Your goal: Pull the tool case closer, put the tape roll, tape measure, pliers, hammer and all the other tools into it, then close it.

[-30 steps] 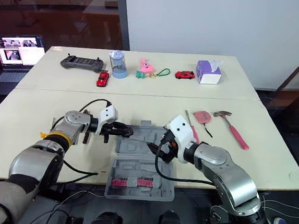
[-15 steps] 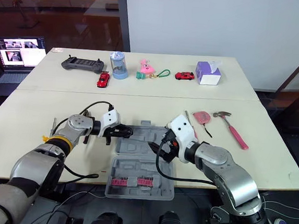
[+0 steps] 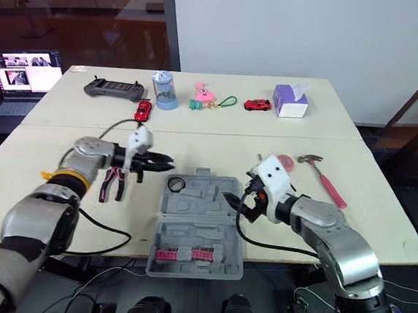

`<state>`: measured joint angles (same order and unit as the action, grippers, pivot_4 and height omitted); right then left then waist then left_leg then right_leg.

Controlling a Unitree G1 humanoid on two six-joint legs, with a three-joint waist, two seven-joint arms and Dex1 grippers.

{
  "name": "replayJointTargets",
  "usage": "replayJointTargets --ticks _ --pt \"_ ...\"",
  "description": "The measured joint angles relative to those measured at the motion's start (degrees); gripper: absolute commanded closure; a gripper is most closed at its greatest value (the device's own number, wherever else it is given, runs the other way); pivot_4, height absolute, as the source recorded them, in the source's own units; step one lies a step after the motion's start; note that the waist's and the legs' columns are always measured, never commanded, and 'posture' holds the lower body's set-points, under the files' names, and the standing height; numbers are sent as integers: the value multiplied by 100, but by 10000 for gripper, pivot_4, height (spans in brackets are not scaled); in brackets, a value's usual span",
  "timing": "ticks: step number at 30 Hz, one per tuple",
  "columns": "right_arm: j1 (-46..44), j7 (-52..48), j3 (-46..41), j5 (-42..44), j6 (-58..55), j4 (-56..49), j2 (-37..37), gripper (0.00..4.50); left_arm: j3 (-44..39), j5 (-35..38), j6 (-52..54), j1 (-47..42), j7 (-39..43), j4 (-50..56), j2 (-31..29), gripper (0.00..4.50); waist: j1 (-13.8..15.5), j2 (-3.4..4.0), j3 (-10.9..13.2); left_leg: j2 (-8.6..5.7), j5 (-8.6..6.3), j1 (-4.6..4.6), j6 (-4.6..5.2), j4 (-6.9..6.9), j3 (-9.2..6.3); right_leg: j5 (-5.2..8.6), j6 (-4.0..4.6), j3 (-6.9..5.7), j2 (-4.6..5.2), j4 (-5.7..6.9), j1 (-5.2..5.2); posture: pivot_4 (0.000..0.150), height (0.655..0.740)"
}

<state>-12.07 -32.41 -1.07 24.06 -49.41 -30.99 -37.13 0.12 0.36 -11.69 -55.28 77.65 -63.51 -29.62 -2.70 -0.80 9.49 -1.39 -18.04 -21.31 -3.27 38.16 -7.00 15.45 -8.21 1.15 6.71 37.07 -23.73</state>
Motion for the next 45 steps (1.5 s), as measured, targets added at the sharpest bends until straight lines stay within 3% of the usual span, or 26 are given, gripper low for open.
replayJointTargets --ticks 3,8,11,16,17,23,32,41,45 --pt "557 -151 -541 5 102 36 -314 0 -299 366 627 874 414 1091 -1018 33981 -114 5 1 1 0 2 0 -9 1 0 0 6 0 3 -3 1500 7400" --pt "1351 -375 -1667 -78 387 630 -765 0 -1366 830 1263 3268 401 2265 -2705 33981 -120 5 3 3 -12 3 20 -14 7 0 2 15 0 0 -18 1500 7400" --pt "1527 -523 -1963 -90 620 882 -899 0 -2126 998 1149 4487 42 2598 -3101 26486 32 10 6 3 -12 10 20 -11 14 -2 6 17 4 -3 -8 1500 7400" --pt "1804 -769 -2216 -159 902 1201 -1099 0 -3165 1249 990 5992 -466 2774 -3115 2020 209 11 8 5 -13 32 19 -11 19 -1 8 14 5 -15 19 1500 7400" --pt "1862 -813 -2240 -191 944 1264 -1153 0 -3294 1277 961 6177 -535 2775 -3107 604 220 11 8 5 -13 33 19 -11 19 -1 8 14 5 -17 23 1500 7400" --pt "2116 -1041 -2266 -326 1193 1560 -1338 0 -3664 1458 778 6857 -858 3056 -2799 604 178 11 8 8 -15 59 23 -20 26 0 10 17 5 -20 39 1500 7400" --pt "2348 -1049 -2320 -238 1104 1245 -1249 0 -3453 1540 890 6868 -1005 3516 -2535 604 170 10 8 12 -19 79 30 -24 29 5 19 18 1 -19 53 1500 7400" --pt "2238 74 -2446 268 -48 -128 -194 0 -2555 1907 1774 6577 -1508 5528 -1524 604 186 9 7 12 -19 82 29 -24 26 5 19 20 1 -19 56 1500 7400" --pt "1985 974 -2025 151 -472 -424 492 0 -1882 2046 1848 6457 -1572 6577 -1068 604 192 10 5 11 -19 82 28 -24 26 5 19 23 2 -20 56 1500 7400"
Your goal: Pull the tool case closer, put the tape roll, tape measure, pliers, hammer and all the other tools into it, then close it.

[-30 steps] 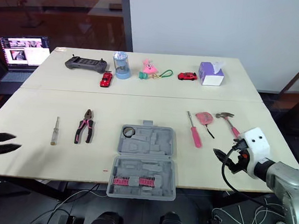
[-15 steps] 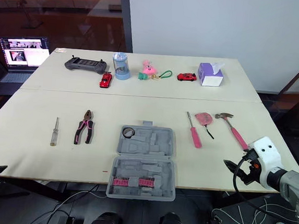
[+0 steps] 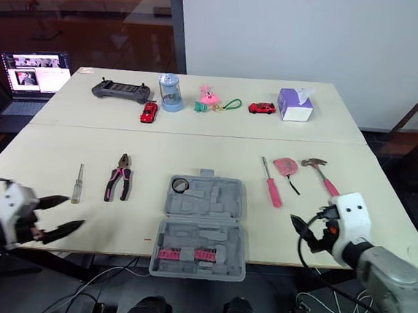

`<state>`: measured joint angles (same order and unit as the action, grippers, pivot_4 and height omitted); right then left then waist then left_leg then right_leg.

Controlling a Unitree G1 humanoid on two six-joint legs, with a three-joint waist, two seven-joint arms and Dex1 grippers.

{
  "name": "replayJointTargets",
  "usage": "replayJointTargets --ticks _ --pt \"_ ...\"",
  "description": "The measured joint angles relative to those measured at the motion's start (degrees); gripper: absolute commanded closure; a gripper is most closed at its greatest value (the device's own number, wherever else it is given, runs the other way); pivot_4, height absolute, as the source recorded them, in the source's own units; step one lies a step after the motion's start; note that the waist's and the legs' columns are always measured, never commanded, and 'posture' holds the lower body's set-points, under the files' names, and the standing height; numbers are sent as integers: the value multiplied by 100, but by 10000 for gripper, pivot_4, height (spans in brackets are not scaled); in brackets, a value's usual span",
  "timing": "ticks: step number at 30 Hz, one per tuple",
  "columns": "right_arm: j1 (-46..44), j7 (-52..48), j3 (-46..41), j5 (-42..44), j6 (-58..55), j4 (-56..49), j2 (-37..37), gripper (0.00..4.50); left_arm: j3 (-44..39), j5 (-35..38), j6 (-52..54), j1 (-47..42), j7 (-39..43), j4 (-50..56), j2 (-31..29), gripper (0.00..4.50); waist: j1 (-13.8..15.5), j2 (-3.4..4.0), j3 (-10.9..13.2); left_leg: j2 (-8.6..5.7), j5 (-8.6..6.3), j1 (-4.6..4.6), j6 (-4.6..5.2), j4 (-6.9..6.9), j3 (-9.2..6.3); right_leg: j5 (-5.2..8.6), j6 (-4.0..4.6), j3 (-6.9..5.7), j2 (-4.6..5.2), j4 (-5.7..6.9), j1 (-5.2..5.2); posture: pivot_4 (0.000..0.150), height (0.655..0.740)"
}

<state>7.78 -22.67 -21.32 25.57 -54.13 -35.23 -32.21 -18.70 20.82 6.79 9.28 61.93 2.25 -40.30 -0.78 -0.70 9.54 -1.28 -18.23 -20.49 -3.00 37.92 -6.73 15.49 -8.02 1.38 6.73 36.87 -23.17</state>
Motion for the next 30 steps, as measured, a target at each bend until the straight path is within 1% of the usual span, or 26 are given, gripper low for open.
replayJointTargets --ticks 2,5,9,12,16,21,27,30 --pt "-213 347 238 -173 -72 74 163 0 311 124 213 -63 -11 490 47 604 0 0 0 0 0 -1 0 0 1 0 0 1 0 0 -1 1500 7400" --pt "-919 773 538 -476 -37 628 319 0 699 410 787 -169 -113 1327 65 604 -23 3 1 0 0 3 0 0 2 -1 2 3 -1 0 -1 1500 7400" --pt "-1935 1000 936 -872 386 2044 449 0 1027 618 1227 -218 -353 1923 223 604 -40 12 5 0 0 4 0 -7 3 1 4 4 -3 0 -6 1500 7400" --pt "-2522 1032 1171 -1151 831 3113 525 0 1225 622 1435 -257 -633 2201 377 604 -35 15 7 -1 1 1 0 -6 5 1 4 5 -3 -1 -8 1500 7400" --pt "-3022 991 1369 -1360 1389 4093 653 0 1334 725 1587 -403 -964 2410 582 604 -20 16 8 -1 1 0 -1 -6 5 0 4 4 -2 0 -7 1500 7400" --pt "-3906 997 1478 -1697 2182 5901 732 0 1343 972 1783 -560 -1288 2795 752 604 -43 19 10 -1 2 1 -3 -6 6 0 4 5 -3 -1 -9 1500 7400" --pt "-4273 855 1555 -1882 2850 7066 759 0 1329 1183 1872 -538 -1476 2973 774 604 -43 20 10 -1 3 -1 -4 -7 7 0 4 6 -2 -5 -8 1500 7400" --pt "-4594 861 1547 -1950 3079 7677 791 0 1325 1233 1886 -515 -1508 3019 719 604 -54 20 10 -1 3 1 -4 -7 8 0 4 6 -3 -6 -7 1500 7400"
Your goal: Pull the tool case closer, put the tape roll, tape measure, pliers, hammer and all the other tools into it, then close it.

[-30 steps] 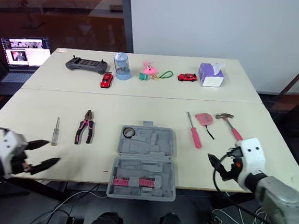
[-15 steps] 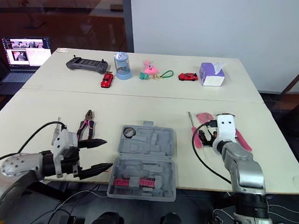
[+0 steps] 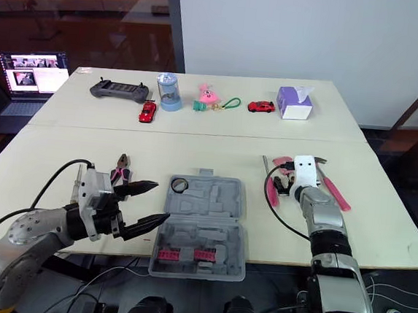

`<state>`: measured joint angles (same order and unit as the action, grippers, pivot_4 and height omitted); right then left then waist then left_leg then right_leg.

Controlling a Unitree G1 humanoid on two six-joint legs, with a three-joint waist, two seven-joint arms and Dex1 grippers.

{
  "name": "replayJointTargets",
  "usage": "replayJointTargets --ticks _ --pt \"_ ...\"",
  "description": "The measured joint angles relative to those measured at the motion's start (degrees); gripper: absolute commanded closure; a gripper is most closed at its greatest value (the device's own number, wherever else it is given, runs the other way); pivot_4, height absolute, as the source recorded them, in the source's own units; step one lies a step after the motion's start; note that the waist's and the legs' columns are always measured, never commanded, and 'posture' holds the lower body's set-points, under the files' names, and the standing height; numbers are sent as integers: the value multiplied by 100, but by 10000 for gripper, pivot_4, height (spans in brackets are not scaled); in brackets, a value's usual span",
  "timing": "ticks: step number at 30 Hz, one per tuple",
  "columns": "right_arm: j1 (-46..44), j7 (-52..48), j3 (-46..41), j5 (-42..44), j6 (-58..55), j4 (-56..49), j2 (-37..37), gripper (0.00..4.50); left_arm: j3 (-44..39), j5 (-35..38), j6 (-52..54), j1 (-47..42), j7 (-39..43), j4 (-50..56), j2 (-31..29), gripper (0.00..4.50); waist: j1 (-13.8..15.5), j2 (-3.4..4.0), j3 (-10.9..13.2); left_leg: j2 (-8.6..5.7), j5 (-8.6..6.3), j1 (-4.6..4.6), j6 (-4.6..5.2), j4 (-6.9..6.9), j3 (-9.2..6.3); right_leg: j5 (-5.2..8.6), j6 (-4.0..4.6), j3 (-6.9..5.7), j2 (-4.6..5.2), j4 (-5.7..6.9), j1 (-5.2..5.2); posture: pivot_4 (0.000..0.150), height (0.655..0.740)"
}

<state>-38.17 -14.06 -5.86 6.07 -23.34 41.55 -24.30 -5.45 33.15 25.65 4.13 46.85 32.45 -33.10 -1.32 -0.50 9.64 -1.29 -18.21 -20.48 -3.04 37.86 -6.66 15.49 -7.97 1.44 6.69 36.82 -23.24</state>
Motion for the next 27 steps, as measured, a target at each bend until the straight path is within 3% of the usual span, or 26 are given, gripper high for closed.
replayJointTargets --ticks 3,10,20,27 --pt "-178 9 -18 -23 233 379 44 9169 1 10 19 -7 -85 37 -7 0 -11 0 0 0 0 0 0 0 0 0 0 0 0 0 1 1500 7400" --pt "-251 -29 -5 -30 413 612 83 43141 2 12 32 -12 -150 37 -47 0 34 0 0 -1 1 0 -2 1 0 0 -1 0 1 -8 9 1500 7400" --pt "150 -18 -172 -4 141 1 42 44211 20 9 30 -39 -184 25 -45 0 54 0 0 -1 1 -3 -2 1 -2 -1 -1 -2 1 -18 11 1500 7400" --pt "2048 33 -548 325 -1229 -3023 -87 44211 187 -1 -10 -208 -58 -177 -42 0 63 7 0 -1 0 -11 -1 -12 -7 -1 -2 -6 1 -38 13 1500 7400"
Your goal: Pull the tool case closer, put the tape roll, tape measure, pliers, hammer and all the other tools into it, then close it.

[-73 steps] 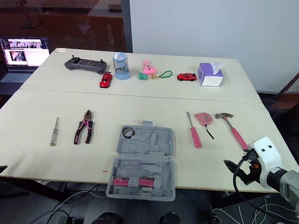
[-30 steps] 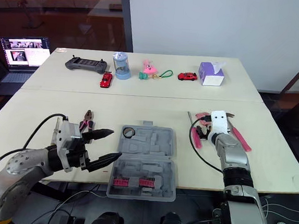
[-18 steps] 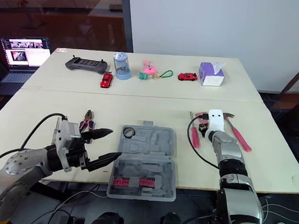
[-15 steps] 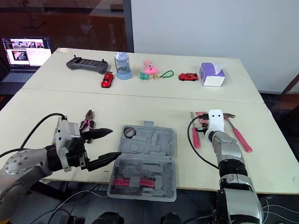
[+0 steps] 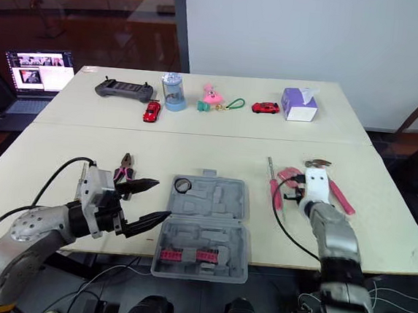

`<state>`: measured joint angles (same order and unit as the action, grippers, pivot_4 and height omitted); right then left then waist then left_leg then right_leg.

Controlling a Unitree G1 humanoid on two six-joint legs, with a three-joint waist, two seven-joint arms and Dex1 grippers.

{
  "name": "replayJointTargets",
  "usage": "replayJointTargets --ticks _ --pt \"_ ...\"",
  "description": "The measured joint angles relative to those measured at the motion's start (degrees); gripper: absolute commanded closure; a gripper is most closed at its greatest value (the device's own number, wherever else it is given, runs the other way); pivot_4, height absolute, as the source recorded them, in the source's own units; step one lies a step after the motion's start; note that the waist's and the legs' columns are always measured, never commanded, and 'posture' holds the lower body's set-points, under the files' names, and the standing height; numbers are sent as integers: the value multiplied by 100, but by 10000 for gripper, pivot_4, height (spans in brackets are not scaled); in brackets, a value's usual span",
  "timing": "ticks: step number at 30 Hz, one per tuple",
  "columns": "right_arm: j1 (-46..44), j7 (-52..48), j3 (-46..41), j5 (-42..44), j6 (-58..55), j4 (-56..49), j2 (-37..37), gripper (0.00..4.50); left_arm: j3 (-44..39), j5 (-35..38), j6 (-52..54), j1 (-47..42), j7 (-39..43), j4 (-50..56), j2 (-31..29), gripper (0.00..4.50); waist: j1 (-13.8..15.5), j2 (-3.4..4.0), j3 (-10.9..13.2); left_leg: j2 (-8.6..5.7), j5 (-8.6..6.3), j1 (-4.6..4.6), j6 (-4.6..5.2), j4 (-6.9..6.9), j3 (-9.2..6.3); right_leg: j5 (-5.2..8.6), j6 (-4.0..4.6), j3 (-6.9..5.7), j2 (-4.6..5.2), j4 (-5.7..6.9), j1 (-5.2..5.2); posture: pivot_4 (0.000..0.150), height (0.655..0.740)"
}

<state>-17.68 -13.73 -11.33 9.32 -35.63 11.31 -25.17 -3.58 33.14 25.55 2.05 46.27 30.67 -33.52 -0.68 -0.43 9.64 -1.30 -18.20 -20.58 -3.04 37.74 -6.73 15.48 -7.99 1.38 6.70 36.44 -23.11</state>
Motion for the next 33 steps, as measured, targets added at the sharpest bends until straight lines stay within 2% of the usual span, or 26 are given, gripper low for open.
replayJointTargets --ticks 4,12,18,26,29,33 --pt "1018 77 -162 185 -923 -1615 12 44211 80 -1 -21 -103 138 -163 -1 0 -12 6 3 1 0 9 0 -17 0 0 1 1 -1 -3 -1 1500 7400" --pt "2777 228 -308 477 -2317 -4210 285 44211 193 -23 -171 -332 462 -540 -20 0 -4 10 4 0 3 12 -4 -49 0 0 1 2 -1 -23 -6 1500 7400" --pt "3586 294 -359 614 -2850 -5228 558 44211 293 -120 -224 -504 618 -611 -91 0 -9 10 4 1 3 14 -4 -53 0 1 3 2 -2 -23 -6 1500 7400" --pt "3872 323 -367 663 -2879 -5393 679 44211 435 -130 -126 -525 682 -605 -209 0 -8 9 5 1 3 14 -4 -56 -2 1 3 0 -2 -25 -6 1500 7400" --pt "3906 323 -367 662 -2811 -5373 699 35920 434 -143 -144 -491 717 -589 -236 0 0 9 5 1 3 13 -4 -56 -3 1 3 0 -2 -26 -6 1500 7400" --pt "3941 303 -429 671 -2772 -5371 699 15701 433 -150 -248 -389 725 -589 -224 0 7 9 5 1 3 13 -4 -57 -4 1 3 -1 -2 -26 -6 1500 7400"
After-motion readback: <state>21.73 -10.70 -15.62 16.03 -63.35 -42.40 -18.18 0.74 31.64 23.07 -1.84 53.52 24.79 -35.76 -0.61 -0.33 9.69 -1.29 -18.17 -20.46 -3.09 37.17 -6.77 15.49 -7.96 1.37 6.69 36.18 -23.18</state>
